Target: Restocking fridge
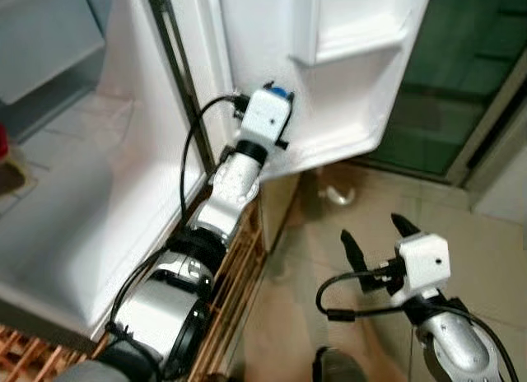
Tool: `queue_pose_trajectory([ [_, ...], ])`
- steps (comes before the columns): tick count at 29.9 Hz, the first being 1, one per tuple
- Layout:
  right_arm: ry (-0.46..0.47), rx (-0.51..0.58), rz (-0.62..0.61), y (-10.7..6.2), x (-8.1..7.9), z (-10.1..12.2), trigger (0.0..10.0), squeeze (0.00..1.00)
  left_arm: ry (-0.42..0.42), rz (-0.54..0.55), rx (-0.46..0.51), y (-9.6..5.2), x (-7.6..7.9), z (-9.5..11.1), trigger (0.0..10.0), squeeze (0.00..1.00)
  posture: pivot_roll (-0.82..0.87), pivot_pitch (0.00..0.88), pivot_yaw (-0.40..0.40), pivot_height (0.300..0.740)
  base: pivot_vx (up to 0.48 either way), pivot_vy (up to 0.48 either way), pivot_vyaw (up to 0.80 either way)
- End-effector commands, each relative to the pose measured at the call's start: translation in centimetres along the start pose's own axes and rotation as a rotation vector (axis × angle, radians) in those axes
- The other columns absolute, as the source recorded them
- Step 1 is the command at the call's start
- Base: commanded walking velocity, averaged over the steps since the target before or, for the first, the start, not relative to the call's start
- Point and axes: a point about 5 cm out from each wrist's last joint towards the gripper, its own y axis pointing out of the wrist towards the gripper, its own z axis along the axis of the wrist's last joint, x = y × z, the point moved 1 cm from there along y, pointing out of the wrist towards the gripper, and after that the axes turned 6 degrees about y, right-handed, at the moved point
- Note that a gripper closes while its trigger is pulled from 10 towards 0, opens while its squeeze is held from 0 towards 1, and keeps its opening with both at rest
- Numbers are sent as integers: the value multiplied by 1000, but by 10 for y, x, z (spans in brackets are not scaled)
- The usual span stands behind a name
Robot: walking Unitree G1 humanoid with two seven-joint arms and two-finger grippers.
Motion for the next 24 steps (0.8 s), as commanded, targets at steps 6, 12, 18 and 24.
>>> queue_pose_trajectory([
  [6,-11,12,17,2,0,7,10000,0,-225,66,-212,6,-7,-19,10000,0,-288,55,102,740,0,0,0],
  [12,-11,15,28,4,-1,8,10000,0,-393,115,-289,13,-9,-20,10000,1000,-290,53,103,740,0,0,0],
  [18,-17,18,23,5,3,9,10000,0,-398,122,-149,34,-23,17,10000,1000,-296,40,102,740,0,0,0],
  [24,-23,17,23,8,7,8,10000,0,-444,81,-71,36,-24,31,10000,1000,-283,6,95,740,0,0,0],
])
